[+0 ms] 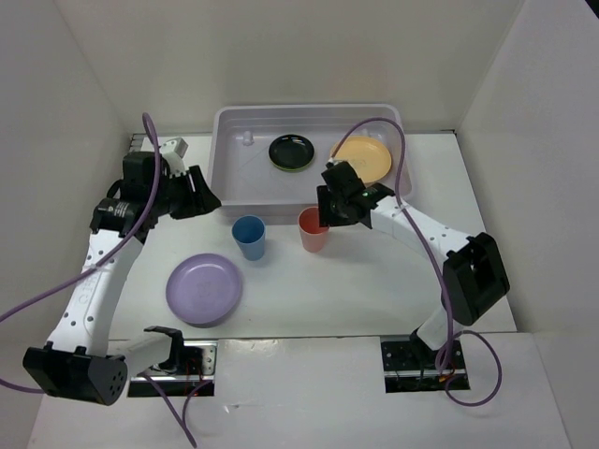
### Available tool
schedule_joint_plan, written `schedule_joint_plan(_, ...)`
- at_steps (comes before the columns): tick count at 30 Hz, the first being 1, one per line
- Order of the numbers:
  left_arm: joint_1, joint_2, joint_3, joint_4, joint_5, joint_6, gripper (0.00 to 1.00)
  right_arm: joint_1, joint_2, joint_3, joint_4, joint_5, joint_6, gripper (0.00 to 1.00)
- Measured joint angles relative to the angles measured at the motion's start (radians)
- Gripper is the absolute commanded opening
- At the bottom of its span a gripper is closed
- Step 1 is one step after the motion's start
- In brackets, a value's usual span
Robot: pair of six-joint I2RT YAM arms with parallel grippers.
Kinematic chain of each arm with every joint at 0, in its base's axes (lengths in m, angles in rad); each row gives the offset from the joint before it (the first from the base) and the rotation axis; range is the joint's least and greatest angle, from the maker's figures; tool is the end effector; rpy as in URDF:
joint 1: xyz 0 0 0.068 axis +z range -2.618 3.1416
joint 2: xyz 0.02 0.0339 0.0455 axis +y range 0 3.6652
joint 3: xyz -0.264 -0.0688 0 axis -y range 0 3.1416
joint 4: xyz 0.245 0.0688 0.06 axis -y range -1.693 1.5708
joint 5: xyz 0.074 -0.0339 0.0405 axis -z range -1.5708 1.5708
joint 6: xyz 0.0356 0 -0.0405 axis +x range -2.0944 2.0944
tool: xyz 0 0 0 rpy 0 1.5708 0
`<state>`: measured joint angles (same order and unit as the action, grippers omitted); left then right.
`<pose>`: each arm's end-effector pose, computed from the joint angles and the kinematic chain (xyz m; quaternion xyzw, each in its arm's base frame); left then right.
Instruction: Place the mixed dishes into the plastic bin
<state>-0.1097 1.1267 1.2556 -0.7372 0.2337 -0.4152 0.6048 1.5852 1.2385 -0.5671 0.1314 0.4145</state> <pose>0.2287 -0.0335 0.3808 -0.0806 0.8783 -0.2191 0.4172 0.2835 0.1903 0.2641 -0.0686 0.9422 0.1028 0.3113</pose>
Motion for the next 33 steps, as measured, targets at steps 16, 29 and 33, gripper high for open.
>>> schedule_joint_plan(16, 0.037, 0.005, -0.01, 0.017, 0.035, 0.048, 0.65, 0.036, -0.006, 0.169, -0.14, 0.076, 0.024, 0.0)
schedule_joint_plan(29, 0.047, 0.017, -0.023, 0.034, 0.072, 0.059, 0.65, -0.023, 0.106, 0.657, -0.151, 0.098, -0.021, 0.0)
schedule_joint_plan(33, 0.055, 0.0, -0.035, 0.031, 0.074, 0.076, 0.66, -0.062, 0.242, 0.667, -0.158, 0.091, -0.029, 0.0)
